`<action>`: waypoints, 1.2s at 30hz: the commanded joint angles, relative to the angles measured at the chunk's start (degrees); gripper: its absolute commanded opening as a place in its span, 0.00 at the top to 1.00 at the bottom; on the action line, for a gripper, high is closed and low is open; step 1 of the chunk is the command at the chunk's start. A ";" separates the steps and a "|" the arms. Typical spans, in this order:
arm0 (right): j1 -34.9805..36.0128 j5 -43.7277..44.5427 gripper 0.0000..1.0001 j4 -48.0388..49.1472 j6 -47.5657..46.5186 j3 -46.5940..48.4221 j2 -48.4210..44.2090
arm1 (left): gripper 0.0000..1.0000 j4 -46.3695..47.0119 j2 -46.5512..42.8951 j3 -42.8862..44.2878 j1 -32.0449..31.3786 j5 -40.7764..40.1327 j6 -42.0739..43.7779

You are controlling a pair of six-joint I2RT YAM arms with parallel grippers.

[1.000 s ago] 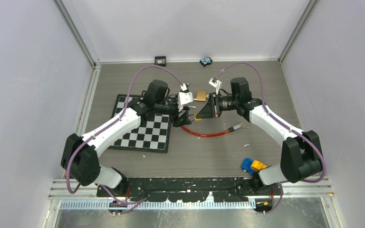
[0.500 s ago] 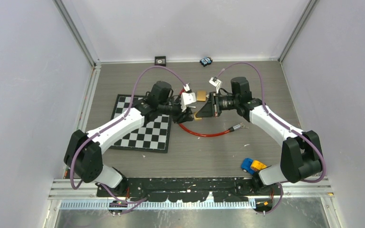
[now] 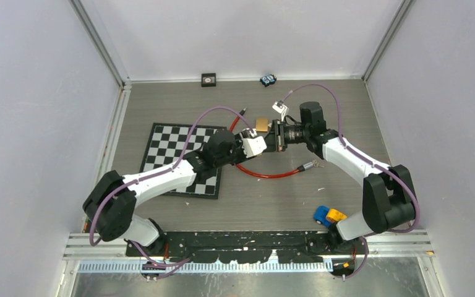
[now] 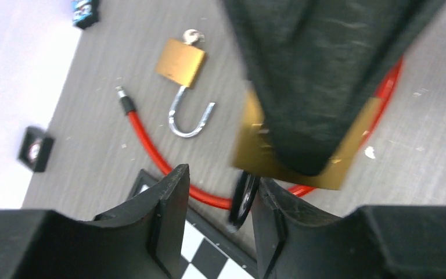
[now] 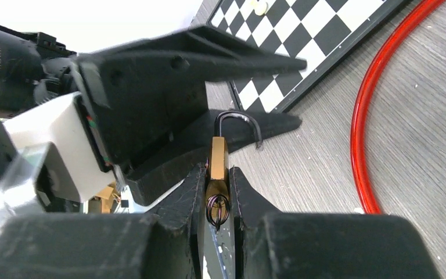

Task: Unlock with the key

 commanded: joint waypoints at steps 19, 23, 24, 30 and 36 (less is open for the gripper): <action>-6.12 5.28 0.99 -1.89 -0.69 0.51 1.03 | 0.15 15.89 -7.04 -7.05 0.33 -11.36 5.05; -9.25 7.25 0.99 -2.08 -1.22 0.79 2.83 | 0.06 14.29 -9.39 -8.79 0.42 -9.54 5.17; -9.84 7.87 0.99 -1.98 -1.42 0.91 3.38 | 0.05 14.12 -10.00 -9.07 0.44 -9.43 5.15; -10.61 11.59 0.99 0.21 -2.42 1.89 8.79 | 0.04 13.53 -11.53 -9.42 0.59 -9.26 4.94; -10.61 14.26 0.99 10.19 -2.15 -1.19 14.38 | 0.03 12.32 -11.75 -9.25 0.57 -8.41 4.41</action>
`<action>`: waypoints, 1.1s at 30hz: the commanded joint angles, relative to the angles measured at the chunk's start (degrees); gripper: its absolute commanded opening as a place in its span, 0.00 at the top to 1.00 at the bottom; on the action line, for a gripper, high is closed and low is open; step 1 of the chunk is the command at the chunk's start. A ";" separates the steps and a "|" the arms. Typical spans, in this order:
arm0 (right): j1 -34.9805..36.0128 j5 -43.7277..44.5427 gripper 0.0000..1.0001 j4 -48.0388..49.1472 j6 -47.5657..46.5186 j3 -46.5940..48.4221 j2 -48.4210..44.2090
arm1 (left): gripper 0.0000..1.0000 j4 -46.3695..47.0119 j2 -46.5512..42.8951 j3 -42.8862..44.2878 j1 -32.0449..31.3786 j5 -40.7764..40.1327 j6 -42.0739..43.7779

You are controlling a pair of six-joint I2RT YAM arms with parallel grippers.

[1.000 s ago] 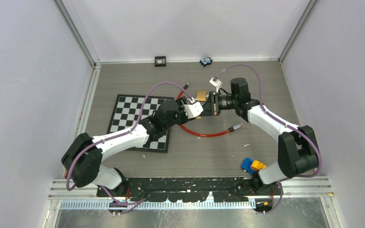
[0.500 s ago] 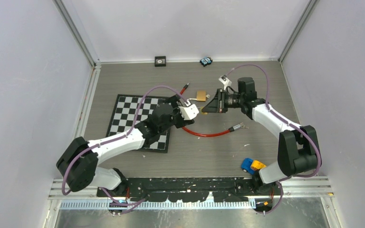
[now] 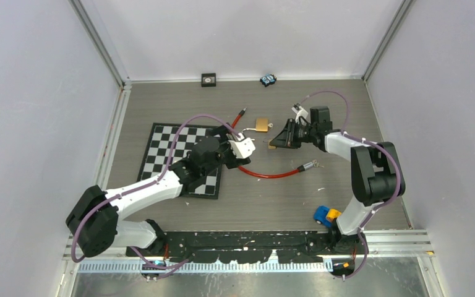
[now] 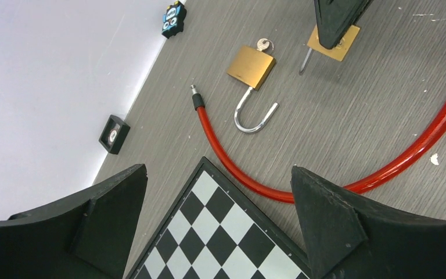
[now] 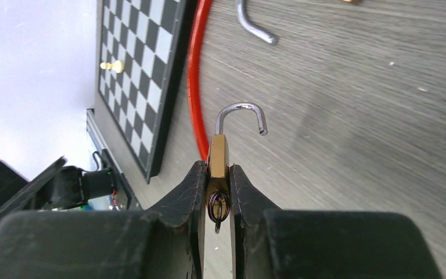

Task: Unlock with the key

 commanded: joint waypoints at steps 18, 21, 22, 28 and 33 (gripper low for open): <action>0.48 2.50 0.99 14.98 1.23 -8.35 6.37 | 0.02 0.62 -0.73 0.19 0.31 0.31 0.38; 0.58 2.32 0.99 14.63 1.15 -8.90 6.97 | 0.02 0.62 -0.55 0.28 0.38 0.17 0.42; 0.58 2.37 0.99 14.46 1.21 -8.85 7.22 | 0.02 0.62 -0.53 0.32 0.40 0.05 0.40; 0.58 1.45 0.99 11.01 1.59 -4.73 9.83 | 0.02 0.53 -0.30 0.40 0.39 0.38 0.51; 0.59 -2.29 0.97 9.58 2.15 -0.03 13.73 | 0.02 0.02 -0.34 0.57 0.38 0.86 0.23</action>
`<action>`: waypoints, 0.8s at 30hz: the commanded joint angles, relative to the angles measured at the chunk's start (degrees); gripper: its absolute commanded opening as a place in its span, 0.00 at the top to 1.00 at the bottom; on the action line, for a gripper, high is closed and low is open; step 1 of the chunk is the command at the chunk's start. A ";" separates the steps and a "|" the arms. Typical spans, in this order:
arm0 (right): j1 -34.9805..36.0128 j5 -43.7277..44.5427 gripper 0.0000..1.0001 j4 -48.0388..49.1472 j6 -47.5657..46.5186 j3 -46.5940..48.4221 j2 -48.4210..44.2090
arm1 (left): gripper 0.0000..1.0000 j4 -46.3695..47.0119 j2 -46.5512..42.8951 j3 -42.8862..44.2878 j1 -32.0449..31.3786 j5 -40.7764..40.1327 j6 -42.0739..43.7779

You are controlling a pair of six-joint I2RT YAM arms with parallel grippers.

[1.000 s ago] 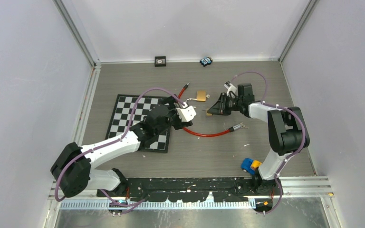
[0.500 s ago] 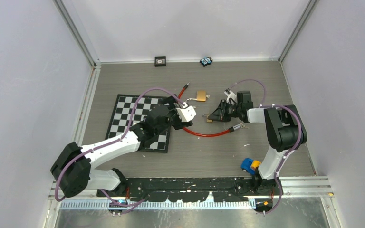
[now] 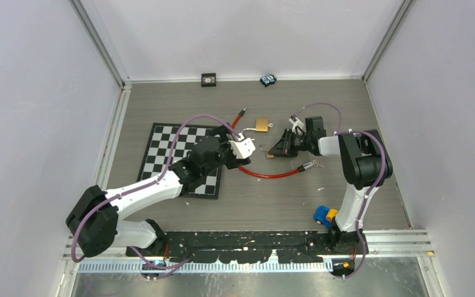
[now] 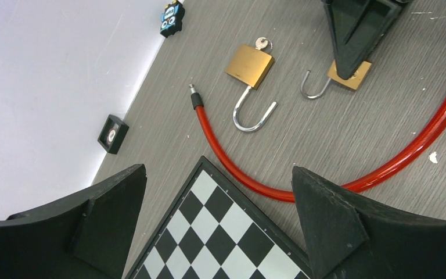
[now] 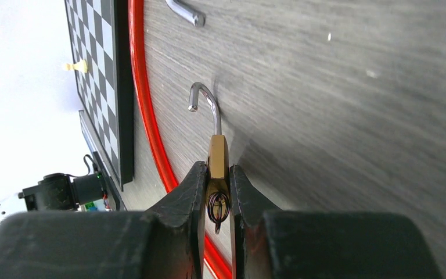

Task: Unlock with the key

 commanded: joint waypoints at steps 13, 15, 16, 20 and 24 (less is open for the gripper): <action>-0.88 -4.54 0.60 -10.55 -7.21 11.89 8.51 | 0.01 -0.74 -1.96 0.24 0.38 2.06 -0.39; -1.16 -4.29 0.56 -10.61 -7.58 11.77 8.24 | 0.01 -0.74 -2.07 0.16 0.38 2.19 -0.57; -1.38 -4.28 0.54 -12.09 -7.59 11.72 8.14 | 0.01 -0.74 -2.14 0.11 0.38 2.50 -0.76; -1.89 -3.57 0.48 -14.02 -8.90 12.35 7.74 | 0.01 -1.00 -2.69 -0.15 0.38 3.18 -0.97; -2.28 -2.16 0.44 -16.36 -10.29 12.79 7.07 | 0.01 -1.18 -3.20 -0.38 0.38 3.24 -1.05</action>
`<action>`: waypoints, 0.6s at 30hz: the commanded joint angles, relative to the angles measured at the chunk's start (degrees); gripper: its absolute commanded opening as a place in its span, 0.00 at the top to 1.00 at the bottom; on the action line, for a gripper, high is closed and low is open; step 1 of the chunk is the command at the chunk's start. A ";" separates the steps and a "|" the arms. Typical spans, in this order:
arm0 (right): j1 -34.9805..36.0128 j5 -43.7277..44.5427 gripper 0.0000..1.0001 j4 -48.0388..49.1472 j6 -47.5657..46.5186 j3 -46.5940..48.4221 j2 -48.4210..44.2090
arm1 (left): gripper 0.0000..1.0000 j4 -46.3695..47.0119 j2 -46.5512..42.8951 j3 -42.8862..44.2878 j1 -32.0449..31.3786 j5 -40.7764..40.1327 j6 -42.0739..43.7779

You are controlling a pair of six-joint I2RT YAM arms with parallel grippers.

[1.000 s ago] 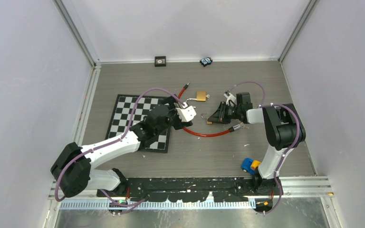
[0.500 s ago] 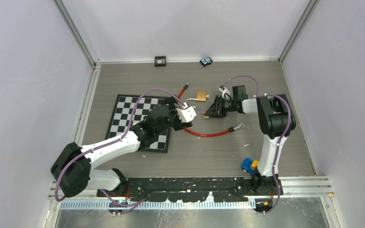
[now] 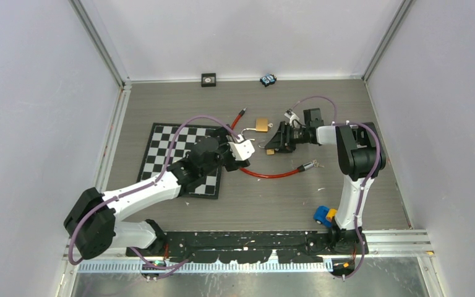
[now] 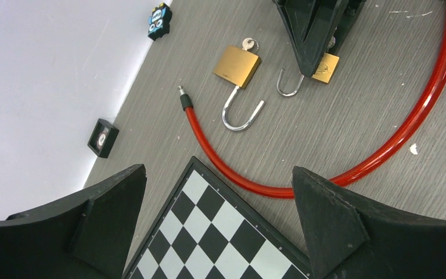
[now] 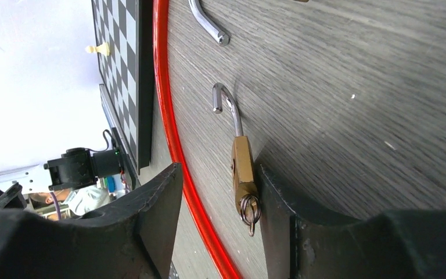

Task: Unlock with the key

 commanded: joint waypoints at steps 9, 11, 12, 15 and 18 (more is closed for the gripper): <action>-0.94 14.44 0.31 -10.71 -3.99 2.51 -3.00 | 0.01 1.05 -2.73 -0.52 0.38 1.67 -0.85; -0.58 16.67 0.30 -12.71 -3.95 3.15 -3.44 | 0.01 1.07 -2.67 -0.49 0.38 1.76 -0.87; -0.28 17.70 0.29 -13.85 -4.05 3.51 -3.62 | 0.01 1.07 -2.57 -0.49 0.38 1.76 -0.91; 1.04 20.90 0.26 -17.36 -4.79 5.10 -3.61 | 0.00 1.07 -2.39 -0.40 0.38 1.59 -0.95; 2.99 24.47 0.25 -20.00 -5.61 6.38 -3.86 | 0.00 1.07 -2.43 -0.40 0.38 1.38 -0.99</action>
